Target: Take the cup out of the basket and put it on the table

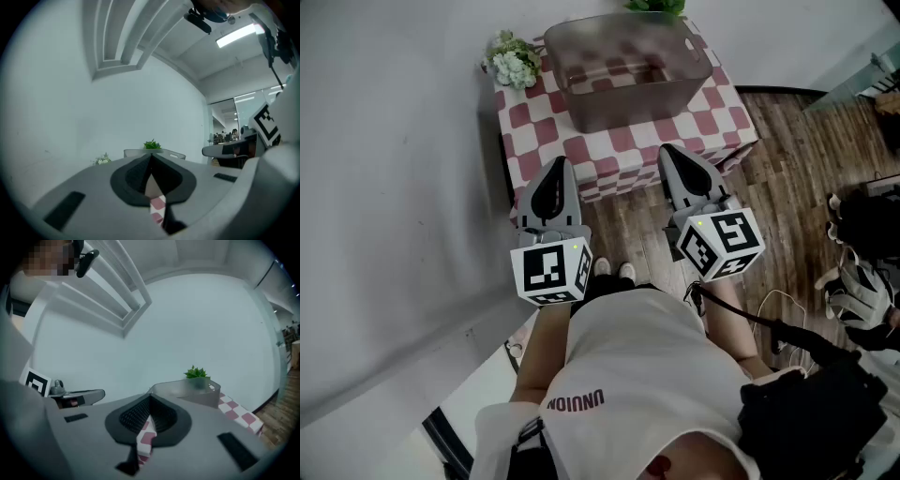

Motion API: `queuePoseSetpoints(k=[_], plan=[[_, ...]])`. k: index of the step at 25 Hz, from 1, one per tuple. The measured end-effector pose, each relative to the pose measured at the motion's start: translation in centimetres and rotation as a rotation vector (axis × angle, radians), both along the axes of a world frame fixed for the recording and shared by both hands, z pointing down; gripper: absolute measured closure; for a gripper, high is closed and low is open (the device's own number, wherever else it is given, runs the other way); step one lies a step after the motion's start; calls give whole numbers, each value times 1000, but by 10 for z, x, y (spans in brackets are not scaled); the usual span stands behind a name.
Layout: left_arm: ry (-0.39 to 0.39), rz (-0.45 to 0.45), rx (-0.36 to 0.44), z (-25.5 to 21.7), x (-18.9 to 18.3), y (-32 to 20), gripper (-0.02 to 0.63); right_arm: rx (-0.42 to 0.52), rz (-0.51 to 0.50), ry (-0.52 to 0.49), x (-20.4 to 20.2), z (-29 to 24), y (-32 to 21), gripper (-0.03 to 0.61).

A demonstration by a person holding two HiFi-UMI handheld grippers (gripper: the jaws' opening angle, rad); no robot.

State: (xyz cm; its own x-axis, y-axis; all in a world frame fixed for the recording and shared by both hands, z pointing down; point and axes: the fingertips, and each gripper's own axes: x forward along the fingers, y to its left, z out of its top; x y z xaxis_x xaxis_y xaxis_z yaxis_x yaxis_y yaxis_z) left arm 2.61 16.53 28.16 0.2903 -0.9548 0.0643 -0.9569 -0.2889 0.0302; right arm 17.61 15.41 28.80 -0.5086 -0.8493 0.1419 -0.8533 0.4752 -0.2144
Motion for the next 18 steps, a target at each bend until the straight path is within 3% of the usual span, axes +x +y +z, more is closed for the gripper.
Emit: queuePoseSetpoints(k=[12,18], plan=[[5,10,9,-1,-11,-2,601,6,2,3,-17,1,-1,561],[15,-7,57,-15,-25,-1,601,9,27,-12,-16,-1,-6,561]])
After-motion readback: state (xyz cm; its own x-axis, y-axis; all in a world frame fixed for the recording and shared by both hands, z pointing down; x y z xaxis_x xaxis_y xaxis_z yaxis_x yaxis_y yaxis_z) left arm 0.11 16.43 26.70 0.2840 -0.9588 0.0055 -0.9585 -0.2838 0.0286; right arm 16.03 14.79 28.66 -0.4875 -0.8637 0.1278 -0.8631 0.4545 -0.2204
